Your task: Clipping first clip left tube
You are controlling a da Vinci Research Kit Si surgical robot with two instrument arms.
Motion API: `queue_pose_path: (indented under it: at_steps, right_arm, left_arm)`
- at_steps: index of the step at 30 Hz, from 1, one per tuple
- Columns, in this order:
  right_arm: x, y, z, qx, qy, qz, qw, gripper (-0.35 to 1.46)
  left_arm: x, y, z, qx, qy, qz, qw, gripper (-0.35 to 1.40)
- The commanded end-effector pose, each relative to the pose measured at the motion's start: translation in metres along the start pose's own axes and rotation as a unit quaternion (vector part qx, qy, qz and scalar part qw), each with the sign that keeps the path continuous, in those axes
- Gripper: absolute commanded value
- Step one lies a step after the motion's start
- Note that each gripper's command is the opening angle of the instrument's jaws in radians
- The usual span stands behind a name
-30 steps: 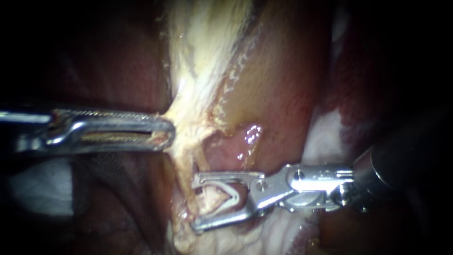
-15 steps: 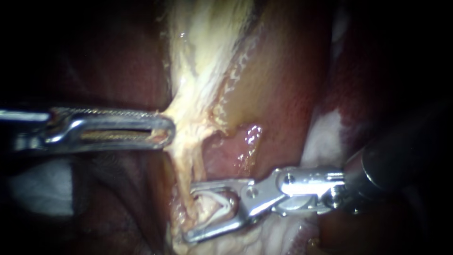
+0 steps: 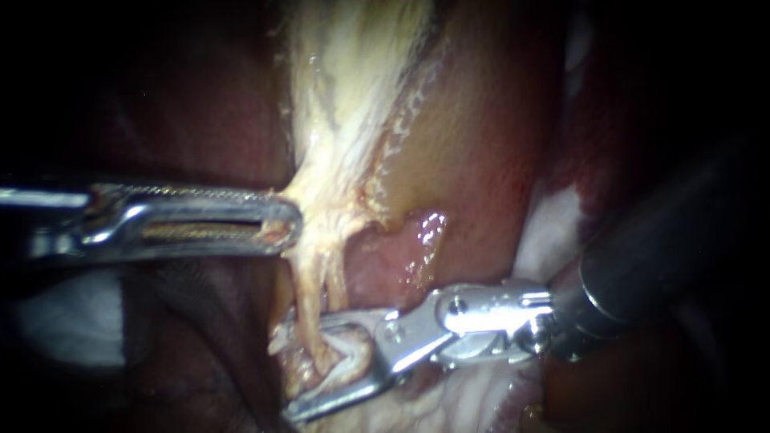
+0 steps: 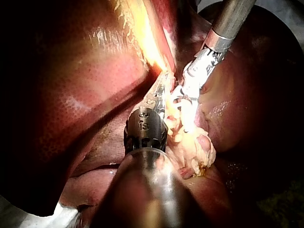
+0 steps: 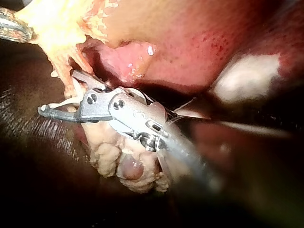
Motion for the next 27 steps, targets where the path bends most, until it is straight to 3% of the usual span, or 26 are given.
queue_pose_path:
  at_steps: [1, 5, 6, 7, 9, 14, 27]
  right_arm:
    - [0.0000, 0.0000, 0.0001, 0.000, 0.000, 0.000, 1.0000, 0.53]
    - [-0.0002, 0.0000, -0.0003, 0.001, 0.000, 0.003, 1.0000, 0.43]
    - [-0.0003, -0.0001, -0.0006, 0.001, -0.001, 0.009, 1.0000, 0.29]
    - [-0.0004, -0.0001, -0.0009, 0.002, -0.002, 0.018, 0.9998, 0.01]
    - [-0.0005, -0.0001, -0.0015, -0.006, -0.013, 0.025, 0.9996, -0.35]
    - [-0.0013, 0.0007, -0.0018, -0.013, -0.016, 0.032, 0.9993, -0.35]
    - [-0.0015, 0.0007, -0.0016, -0.013, -0.016, 0.034, 0.9992, -0.35]
  left_arm:
    - [0.0000, 0.0001, 0.0000, 0.000, 0.000, 0.000, 1.0000, -0.35]
    - [0.0000, 0.0002, 0.0000, 0.001, 0.000, 0.000, 1.0000, -0.35]
    - [0.0000, 0.0002, 0.0000, 0.001, 0.000, 0.000, 1.0000, -0.35]
    - [0.0000, 0.0002, 0.0000, 0.001, 0.000, 0.000, 1.0000, -0.35]
    - [0.0001, 0.0002, 0.0000, 0.001, 0.000, 0.000, 1.0000, -0.35]
    - [0.0001, 0.0003, 0.0000, 0.001, 0.000, 0.000, 1.0000, -0.35]
    - [0.0001, 0.0003, 0.0000, 0.001, 0.000, 0.000, 1.0000, -0.35]
